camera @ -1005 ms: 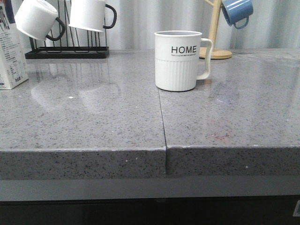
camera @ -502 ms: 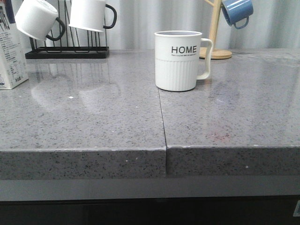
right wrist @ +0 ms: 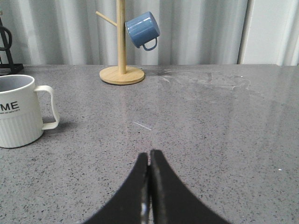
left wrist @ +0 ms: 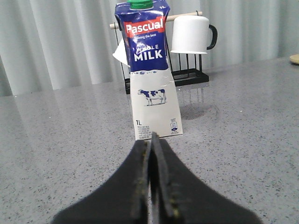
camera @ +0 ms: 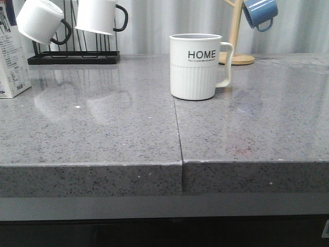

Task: Place milk next to cup
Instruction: 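Release the mug and withdraw the right gripper, then reach the left gripper to the Pascual milk carton and grasp its top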

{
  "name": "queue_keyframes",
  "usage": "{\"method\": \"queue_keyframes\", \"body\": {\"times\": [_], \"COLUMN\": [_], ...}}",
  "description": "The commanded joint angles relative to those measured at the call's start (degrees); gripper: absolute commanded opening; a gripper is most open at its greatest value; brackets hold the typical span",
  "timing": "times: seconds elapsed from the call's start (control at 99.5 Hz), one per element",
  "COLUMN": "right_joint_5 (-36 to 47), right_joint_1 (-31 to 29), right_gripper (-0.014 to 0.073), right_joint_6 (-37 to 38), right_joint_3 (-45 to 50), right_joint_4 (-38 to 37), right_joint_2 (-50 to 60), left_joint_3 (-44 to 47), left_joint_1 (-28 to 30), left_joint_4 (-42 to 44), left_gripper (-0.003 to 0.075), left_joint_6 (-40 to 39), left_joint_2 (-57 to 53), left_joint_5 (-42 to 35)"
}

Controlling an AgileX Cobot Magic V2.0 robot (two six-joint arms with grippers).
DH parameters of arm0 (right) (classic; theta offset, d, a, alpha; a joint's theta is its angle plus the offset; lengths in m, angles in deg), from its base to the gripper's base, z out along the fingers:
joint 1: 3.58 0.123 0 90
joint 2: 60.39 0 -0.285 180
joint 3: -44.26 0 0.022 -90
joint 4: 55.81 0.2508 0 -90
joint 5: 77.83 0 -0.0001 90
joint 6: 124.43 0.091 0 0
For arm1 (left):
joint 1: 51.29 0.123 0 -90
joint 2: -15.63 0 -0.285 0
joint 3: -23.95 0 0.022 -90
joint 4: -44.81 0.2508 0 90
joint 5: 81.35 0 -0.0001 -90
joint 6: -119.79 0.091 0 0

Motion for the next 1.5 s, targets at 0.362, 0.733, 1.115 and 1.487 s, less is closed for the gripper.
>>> {"method": "queue_keyframes", "body": {"times": [0.362,0.733,1.115,1.487], "right_joint_5": [4.75,4.75,4.69,4.69], "right_joint_1": [-0.32,-0.32,-0.32,-0.32], "right_gripper": [-0.0122,-0.0122,-0.0122,-0.0122], "right_joint_6": [0.05,0.05,0.05,0.05], "right_joint_3": [-1.4,-1.4,-1.4,-1.4], "right_joint_4": [-0.68,-0.68,-0.68,-0.68], "right_joint_2": [-0.5,-0.5,-0.5,-0.5], "left_joint_3": [2.92,2.92,-7.01,-32.06], "left_joint_1": [-0.06,-0.06,-0.06,-0.06], "left_joint_4": [-0.53,-0.53,-16.12,-9.66], "left_gripper": [-0.002,-0.0021,-0.0021,-0.0021], "left_joint_6": [-0.36,-0.36,-2.89,-2.67], "left_joint_2": [-1.9,-1.9,3.95,31.35], "left_joint_5": [-4.55,-5.6,-1.07,14.47]}}
